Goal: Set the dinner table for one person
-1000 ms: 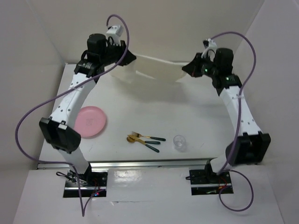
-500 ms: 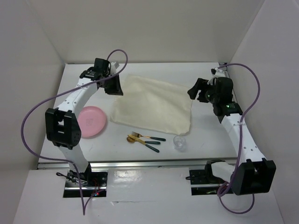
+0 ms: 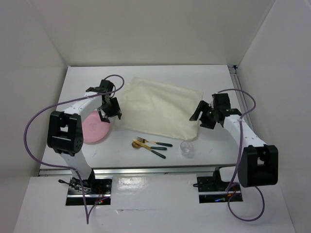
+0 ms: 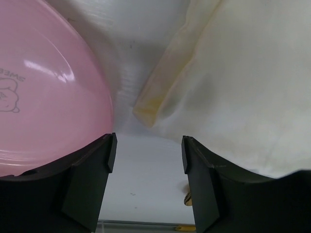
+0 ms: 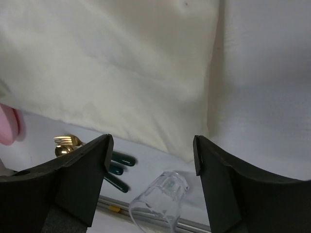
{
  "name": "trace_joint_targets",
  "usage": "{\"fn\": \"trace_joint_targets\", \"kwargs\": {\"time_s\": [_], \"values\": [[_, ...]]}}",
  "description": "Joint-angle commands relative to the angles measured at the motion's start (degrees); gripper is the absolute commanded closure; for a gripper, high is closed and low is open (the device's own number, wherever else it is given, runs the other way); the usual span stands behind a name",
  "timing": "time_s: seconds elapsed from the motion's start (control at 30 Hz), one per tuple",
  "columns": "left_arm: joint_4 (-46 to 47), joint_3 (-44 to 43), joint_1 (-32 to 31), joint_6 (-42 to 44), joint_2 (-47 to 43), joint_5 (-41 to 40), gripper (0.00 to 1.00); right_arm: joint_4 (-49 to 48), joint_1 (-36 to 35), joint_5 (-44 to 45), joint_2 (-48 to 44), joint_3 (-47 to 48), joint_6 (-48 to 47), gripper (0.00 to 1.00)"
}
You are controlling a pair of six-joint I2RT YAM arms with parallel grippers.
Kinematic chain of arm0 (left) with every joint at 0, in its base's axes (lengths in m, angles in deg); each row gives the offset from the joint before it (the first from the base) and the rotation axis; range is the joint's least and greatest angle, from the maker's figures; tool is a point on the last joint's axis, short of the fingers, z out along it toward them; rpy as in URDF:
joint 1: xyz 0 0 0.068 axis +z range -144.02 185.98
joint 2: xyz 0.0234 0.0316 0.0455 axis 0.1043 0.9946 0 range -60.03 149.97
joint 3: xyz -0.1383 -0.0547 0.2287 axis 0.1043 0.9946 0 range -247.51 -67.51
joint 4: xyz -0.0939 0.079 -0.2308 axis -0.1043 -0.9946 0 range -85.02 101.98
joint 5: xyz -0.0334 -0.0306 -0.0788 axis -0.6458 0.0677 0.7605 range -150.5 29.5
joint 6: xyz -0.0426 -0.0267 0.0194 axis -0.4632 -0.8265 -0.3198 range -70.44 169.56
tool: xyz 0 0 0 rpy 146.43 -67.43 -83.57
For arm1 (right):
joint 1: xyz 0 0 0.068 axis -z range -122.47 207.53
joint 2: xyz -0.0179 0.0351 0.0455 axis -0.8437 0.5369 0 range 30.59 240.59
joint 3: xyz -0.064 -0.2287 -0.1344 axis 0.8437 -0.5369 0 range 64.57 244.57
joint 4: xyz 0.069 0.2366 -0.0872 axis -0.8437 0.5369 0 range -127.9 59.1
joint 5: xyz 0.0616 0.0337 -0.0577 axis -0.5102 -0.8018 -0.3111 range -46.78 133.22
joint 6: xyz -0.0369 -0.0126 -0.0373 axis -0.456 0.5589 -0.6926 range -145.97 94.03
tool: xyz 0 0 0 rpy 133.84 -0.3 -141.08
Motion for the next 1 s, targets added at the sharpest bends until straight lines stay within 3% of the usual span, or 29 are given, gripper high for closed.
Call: {"fn": "trace_joint_targets", "kwargs": {"time_s": [0.0, 0.27, 0.4, 0.5, 0.53, 0.57, 0.67, 0.7, 0.73, 0.8, 0.97], "values": [[1.7, -0.4, -0.1, -0.4, 0.5, -3.2, 0.27, 1.3, -0.2, -1.2, 1.0, -1.4, 3.1, 0.21], [3.9, -4.5, -1.7, 1.2, 8.5, 0.7, 0.31, -3.5, -1.6, 0.8, 7.8, -3.6, 4.2, 0.23], [4.5, -5.6, -2.2, 1.8, 10.4, 1.2, 0.49, -4.7, -2.9, 4.5, 11.1, -3.6, 4.2, 0.23], [4.5, -6.6, -2.2, 1.8, 11.2, 1.2, 0.78, -6.6, -2.9, 4.5, 13.5, -3.6, 4.2, 0.27], [4.5, -7.3, -2.2, 1.8, 12.0, 1.2, 0.93, -7.9, -2.9, 3.9, 14.7, -3.6, 4.2, 0.35], [4.5, -8.3, -2.2, 2.4, 13.0, 2.5, 1.00, -8.4, -2.9, 3.9, 15.4, -3.6, 4.2, 0.44], [4.5, -12.2, -2.2, 2.4, 15.5, 3.3, 1.00, -9.6, -2.9, 4.5, 18.4, 0.6, 4.2, 0.74], [4.5, -13.5, -2.2, 2.9, 16.2, 3.3, 1.00, -9.6, -2.9, 5.0, 19.5, 2.2, 4.2, 0.89], [4.5, -15.1, -1.7, 2.9, 17.1, 3.3, 1.00, -9.6, -2.2, 5.5, 20.7, 4.0, 3.5, 0.95], [3.1, -20.7, -1.7, 2.9, 20.1, 3.9, 1.00, -9.6, -1.7, 5.5, 24.9, 10.6, 2.3, 1.00], [-2.2, -33.0, 0.7, 3.4, 24.4, 3.9, 1.00, -5.3, -1.0, 8.2, 32.6, 24.0, 0.2, 1.00]]}}
